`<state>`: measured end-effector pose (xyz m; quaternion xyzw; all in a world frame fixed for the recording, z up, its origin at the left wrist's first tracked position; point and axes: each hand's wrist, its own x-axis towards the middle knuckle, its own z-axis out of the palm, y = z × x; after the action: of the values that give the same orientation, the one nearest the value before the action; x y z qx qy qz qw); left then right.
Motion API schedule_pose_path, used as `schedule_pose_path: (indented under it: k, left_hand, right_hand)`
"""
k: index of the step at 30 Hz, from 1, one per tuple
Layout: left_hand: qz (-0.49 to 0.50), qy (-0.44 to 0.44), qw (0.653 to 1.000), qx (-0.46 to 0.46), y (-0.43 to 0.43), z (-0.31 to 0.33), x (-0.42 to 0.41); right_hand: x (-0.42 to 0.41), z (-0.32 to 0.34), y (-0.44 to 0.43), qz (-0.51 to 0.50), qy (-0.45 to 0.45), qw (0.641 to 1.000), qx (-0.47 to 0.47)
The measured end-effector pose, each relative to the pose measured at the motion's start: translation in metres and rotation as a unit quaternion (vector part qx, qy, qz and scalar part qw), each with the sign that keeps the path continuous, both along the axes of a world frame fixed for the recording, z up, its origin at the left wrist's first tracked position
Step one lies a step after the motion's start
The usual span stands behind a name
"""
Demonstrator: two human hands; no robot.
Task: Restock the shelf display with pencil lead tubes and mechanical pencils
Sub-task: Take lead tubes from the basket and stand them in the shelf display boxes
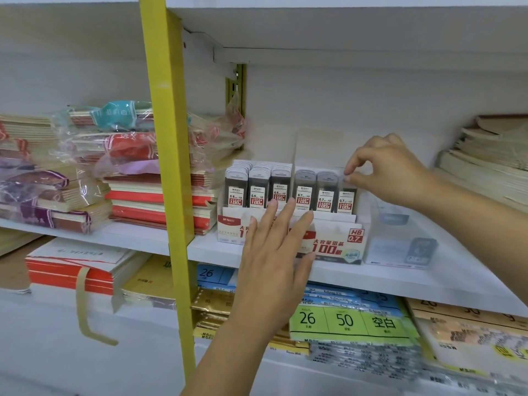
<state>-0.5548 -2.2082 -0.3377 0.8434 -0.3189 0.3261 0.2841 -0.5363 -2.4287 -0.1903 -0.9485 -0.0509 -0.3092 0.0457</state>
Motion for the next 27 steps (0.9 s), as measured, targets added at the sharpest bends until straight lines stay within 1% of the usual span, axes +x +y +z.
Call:
schedule_pose_path:
  k: [3,5,7,9,10,11,12,13,14,16,17,18,19,20,22,23,25,27]
  left_hand:
    - [-0.010,0.000,1.000,0.002,0.003,0.000,0.000]
    - [-0.012,-0.001,1.000,0.001,0.003,0.000,-0.001]
    - [-0.010,-0.003,1.000,-0.013,0.002,-0.001,-0.005]
    - [-0.016,-0.003,0.998,-0.065,0.003,-0.004,-0.013]
    - [-0.019,-0.013,0.995,-0.100,0.004,-0.009,-0.019]
    - [-0.019,-0.025,0.992,-0.126,0.005,-0.016,-0.024]
    - [-0.017,-0.026,0.991,-0.134,0.006,-0.025,-0.031]
    - [-0.021,-0.009,0.992,-0.121,0.007,-0.035,-0.039]
    - [-0.035,0.030,0.995,-0.092,0.008,-0.046,-0.047]
    - [-0.080,0.143,0.986,-0.005,0.010,-0.075,-0.063]
    - [-0.102,0.206,0.972,0.046,0.012,-0.093,-0.071]
    - [-0.116,0.271,0.951,0.098,0.016,-0.113,-0.077]
    - [-0.125,0.329,0.924,0.150,0.021,-0.135,-0.083]
    - [-0.129,0.376,0.896,0.198,0.027,-0.158,-0.087]
    - [-0.125,0.443,0.850,0.255,0.039,-0.207,-0.092]
    - [-0.113,0.469,0.834,0.267,0.045,-0.231,-0.094]
    - [-0.073,0.519,0.811,0.261,0.053,-0.278,-0.098]
    - [-0.021,0.565,0.793,0.228,0.058,-0.318,-0.103]
  right_hand:
    - [0.002,0.002,0.002,-0.038,-0.005,0.999,-0.010]
    - [-0.001,0.004,0.006,-0.046,-0.009,0.999,-0.022]
    - [-0.013,0.003,0.010,-0.026,-0.060,0.998,-0.018]
    - [-0.040,-0.003,0.019,0.030,-0.137,0.990,0.023]
    - [-0.057,-0.010,0.024,0.073,-0.160,0.983,0.049]
    - [-0.075,-0.022,0.030,0.122,-0.162,0.976,0.079]
    - [-0.094,-0.040,0.035,0.170,-0.147,0.968,0.113]
    - [-0.110,-0.061,0.040,0.209,-0.115,0.960,0.148]
    - [-0.122,-0.086,0.043,0.229,-0.066,0.955,0.179]
    - [-0.137,-0.145,0.045,0.209,0.074,0.949,0.225]
    - [-0.141,-0.179,0.043,0.177,0.160,0.940,0.244]
    - [-0.143,-0.215,0.038,0.138,0.250,0.922,0.262]
    - [-0.145,-0.253,0.033,0.094,0.331,0.897,0.277]
    - [-0.148,-0.292,0.029,0.047,0.391,0.873,0.289]
    - [-0.159,-0.365,0.023,-0.027,0.455,0.833,0.314]
    - [-0.166,-0.397,0.023,-0.050,0.472,0.822,0.315]
    - [-0.178,-0.450,0.027,-0.079,0.495,0.807,0.311]
    - [-0.186,-0.489,0.031,-0.089,0.500,0.798,0.324]
